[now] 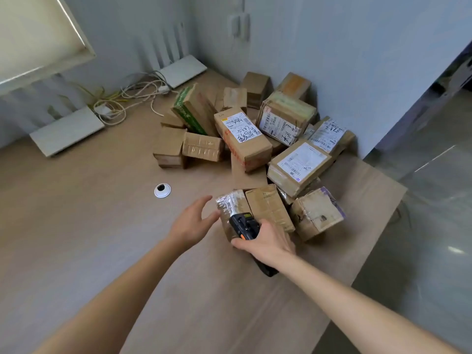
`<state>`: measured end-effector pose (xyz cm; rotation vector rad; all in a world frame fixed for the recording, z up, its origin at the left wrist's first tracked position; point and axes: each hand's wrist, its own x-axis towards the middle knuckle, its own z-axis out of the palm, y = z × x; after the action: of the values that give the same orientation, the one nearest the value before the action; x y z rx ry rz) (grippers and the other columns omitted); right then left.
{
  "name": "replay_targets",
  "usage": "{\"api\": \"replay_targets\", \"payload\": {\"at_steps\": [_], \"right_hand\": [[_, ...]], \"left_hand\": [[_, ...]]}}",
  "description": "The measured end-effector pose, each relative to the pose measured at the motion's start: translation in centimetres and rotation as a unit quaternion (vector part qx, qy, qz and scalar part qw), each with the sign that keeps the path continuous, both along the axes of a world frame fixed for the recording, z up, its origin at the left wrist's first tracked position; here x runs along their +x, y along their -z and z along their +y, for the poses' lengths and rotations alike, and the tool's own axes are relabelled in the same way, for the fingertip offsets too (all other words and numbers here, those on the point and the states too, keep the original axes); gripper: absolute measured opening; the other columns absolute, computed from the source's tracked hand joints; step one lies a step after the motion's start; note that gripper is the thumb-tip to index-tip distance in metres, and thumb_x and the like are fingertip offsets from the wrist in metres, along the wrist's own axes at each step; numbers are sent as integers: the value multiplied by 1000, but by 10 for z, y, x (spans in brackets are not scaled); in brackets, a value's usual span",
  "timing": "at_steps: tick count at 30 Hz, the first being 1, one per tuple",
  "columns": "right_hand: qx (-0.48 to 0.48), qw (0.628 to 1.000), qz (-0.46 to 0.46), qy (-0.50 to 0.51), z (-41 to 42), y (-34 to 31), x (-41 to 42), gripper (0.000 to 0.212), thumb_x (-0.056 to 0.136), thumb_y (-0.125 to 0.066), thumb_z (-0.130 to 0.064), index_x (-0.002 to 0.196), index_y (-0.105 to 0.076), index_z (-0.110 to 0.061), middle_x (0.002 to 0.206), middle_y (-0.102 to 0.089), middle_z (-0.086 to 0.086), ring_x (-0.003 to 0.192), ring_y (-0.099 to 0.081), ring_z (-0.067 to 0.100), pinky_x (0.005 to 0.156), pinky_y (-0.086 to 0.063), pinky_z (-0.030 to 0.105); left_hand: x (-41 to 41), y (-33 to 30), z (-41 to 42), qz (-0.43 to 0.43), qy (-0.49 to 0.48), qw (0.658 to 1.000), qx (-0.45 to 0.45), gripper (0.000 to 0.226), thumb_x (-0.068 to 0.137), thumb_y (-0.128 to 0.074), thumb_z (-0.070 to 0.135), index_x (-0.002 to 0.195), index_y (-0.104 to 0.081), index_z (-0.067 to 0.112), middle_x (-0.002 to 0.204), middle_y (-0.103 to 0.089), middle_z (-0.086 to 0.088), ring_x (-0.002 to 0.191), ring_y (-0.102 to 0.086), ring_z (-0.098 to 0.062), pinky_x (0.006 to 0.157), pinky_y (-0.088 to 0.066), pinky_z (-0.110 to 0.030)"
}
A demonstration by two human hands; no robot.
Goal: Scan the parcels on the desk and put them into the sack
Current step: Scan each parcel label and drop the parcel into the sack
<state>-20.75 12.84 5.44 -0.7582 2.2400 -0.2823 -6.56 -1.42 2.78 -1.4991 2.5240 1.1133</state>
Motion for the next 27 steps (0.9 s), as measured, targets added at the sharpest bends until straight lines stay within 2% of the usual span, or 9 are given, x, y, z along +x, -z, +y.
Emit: {"api": "replay_targets", "payload": {"at_steps": [3,7,11,15,17,20,22,25,27], "right_hand": [[-1,1000,-6,17,-12,5,1,73,69,-78,-71,121,-61,-23,123,-68,1,116,-64,26,76,-45,33],[6,1000,-12,25,-23,9,-6,75,71,-79,-70,125,-59,-21,125,-66,2,120,-62,26,77,-43,33],[-15,998,-26,51,-24,13,-11,74,64,-78,-72,118,-61,-25,117,-68,0,113,-65,25,83,-52,35],[-62,994,-57,66,-21,10,-9,71,63,-78,-72,116,-62,-28,111,-69,-4,108,-66,23,90,-56,39],[-88,991,-67,72,-20,5,-6,72,67,-79,-70,122,-60,-28,116,-68,-5,113,-64,22,94,-54,39],[-131,986,-73,71,-19,-11,0,78,76,-80,-63,138,-51,-24,122,-63,-6,119,-60,22,94,-47,34],[-159,983,-75,62,-20,-26,4,76,78,-80,-61,137,-50,-24,119,-61,-7,115,-59,21,92,-45,34],[-189,977,-85,42,-20,-51,11,69,79,-81,-58,133,-53,-25,121,-63,-5,114,-60,21,96,-48,38],[-206,974,-89,20,-17,-70,18,65,79,-81,-57,129,-57,-25,117,-64,-6,110,-61,19,94,-50,38]], "left_hand": [[-12,17,-9,-3,16,1000,21,65,98,-53,49,155,-34,23,159,-37,3,146,-34,-18,116,-30,-34],[-21,27,-16,7,7,999,52,66,98,-55,47,155,-33,23,157,-42,1,143,-40,-21,114,-34,-36],[-15,29,-22,-1,-13,999,40,61,98,-56,46,152,-41,22,139,-54,-1,125,-54,-20,102,-41,-33],[-3,24,-17,25,-77,994,71,39,97,-59,39,128,-62,16,114,-62,-3,106,-60,-21,95,-46,-35],[5,18,-12,64,-134,983,110,29,95,-61,42,109,-62,16,105,-67,-2,100,-63,-22,91,-51,-42],[18,1,-5,114,-198,967,116,35,90,-64,48,93,-55,14,94,-69,-5,92,-66,-25,84,-55,-47],[28,-20,1,143,-225,959,94,39,90,-64,53,97,-56,15,95,-67,-4,91,-66,-24,84,-57,-49],[44,-53,13,176,-233,953,75,42,93,-61,54,120,-58,21,105,-65,0,98,-65,-20,90,-56,-47],[54,-75,22,190,-238,951,57,42,95,-58,53,123,-61,22,106,-65,1,98,-64,-18,90,-55,-44]]}}
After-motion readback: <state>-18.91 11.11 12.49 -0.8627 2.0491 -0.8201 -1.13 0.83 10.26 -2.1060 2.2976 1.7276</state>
